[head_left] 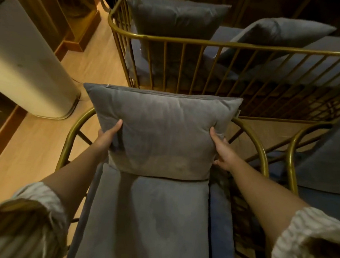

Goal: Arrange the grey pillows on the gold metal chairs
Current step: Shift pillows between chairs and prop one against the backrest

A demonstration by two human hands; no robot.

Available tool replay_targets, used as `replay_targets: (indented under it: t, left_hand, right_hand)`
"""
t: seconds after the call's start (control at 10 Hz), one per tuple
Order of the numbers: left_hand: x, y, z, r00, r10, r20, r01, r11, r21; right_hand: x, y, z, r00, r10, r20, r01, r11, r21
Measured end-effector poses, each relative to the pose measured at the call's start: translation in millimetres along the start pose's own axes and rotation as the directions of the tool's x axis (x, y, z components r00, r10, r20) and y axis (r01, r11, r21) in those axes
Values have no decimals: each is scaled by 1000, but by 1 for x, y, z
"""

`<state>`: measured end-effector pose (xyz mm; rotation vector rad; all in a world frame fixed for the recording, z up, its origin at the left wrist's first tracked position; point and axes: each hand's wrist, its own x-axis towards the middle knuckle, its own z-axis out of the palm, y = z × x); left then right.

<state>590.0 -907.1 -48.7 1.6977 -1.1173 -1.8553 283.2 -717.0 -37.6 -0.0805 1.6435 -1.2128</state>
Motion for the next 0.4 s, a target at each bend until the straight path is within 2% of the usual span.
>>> replay_targets:
  t: [0.2, 0.3, 0.4]
  left_hand:
    - [-47, -1, 15, 994, 86, -74, -84, 996, 30]
    - [-80, -14, 22, 995, 98, -30, -93, 986, 142]
    - [-114, -34, 24, 998, 51, -48, -38, 971, 235]
  right_hand:
    - [-23, 0, -7, 997, -47, -67, 37, 989, -141]
    - [-46, 6, -17, 996, -76, -52, 60, 965, -255]
    - [-73, 17, -27, 999, -45, 29, 53, 919, -390]
